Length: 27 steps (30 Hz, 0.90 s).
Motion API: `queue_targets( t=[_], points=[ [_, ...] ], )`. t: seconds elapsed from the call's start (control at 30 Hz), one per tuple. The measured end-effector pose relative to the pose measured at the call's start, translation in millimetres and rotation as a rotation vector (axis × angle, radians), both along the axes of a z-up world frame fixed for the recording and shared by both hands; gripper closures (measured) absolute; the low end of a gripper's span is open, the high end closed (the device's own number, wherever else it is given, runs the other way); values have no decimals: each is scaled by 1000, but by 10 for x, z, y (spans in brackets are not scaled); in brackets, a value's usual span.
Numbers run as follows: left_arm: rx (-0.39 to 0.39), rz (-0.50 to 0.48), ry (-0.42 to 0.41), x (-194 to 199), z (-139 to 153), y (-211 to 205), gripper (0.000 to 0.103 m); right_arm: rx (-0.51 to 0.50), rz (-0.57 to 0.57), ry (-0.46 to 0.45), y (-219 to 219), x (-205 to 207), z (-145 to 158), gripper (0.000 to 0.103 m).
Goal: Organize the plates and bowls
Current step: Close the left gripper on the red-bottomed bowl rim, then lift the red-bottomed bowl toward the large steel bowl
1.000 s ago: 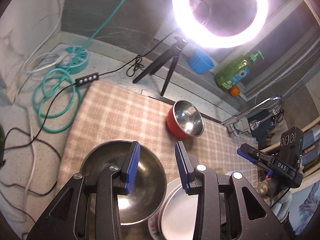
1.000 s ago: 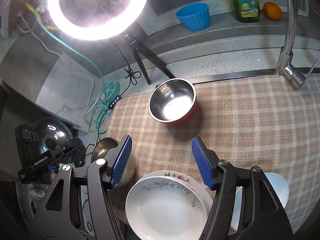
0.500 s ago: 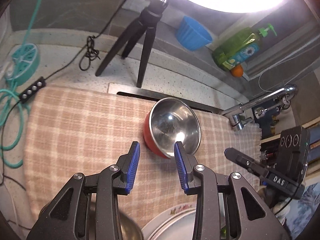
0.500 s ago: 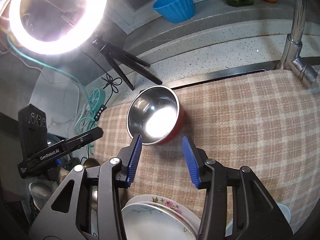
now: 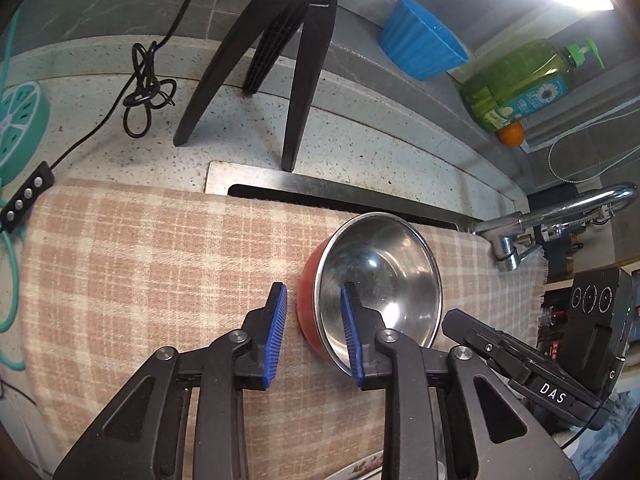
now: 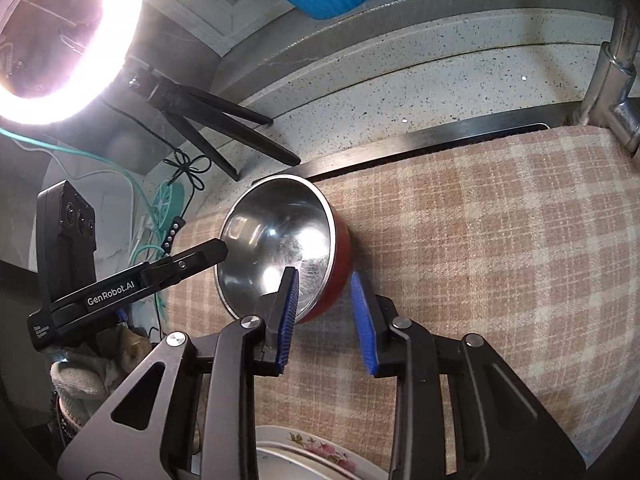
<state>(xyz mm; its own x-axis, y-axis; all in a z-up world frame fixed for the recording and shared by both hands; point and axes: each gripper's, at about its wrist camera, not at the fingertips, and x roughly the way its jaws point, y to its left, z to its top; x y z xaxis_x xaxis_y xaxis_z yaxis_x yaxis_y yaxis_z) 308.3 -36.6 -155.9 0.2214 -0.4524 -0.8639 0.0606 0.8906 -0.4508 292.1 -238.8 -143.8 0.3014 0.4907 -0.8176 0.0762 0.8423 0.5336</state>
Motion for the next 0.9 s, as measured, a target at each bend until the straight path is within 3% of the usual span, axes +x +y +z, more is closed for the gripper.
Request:
queue_targets(
  t=[0.2,0.33,0.63,0.9],
  points=[
    [10,-15,9,25,-57,-33,91,-7,9,21,56,68,-104,82],
    [15,-25,9,24,-69,-58,93,-17,17,30,101,88,-136,88],
    [27,-28,2,-12,-64,-75,94,-38,21,19,132,65,-77,90],
    [-4,-10,-34,-196,115,25,94,-26,42,-23,142,-114,181,90]
  ],
)
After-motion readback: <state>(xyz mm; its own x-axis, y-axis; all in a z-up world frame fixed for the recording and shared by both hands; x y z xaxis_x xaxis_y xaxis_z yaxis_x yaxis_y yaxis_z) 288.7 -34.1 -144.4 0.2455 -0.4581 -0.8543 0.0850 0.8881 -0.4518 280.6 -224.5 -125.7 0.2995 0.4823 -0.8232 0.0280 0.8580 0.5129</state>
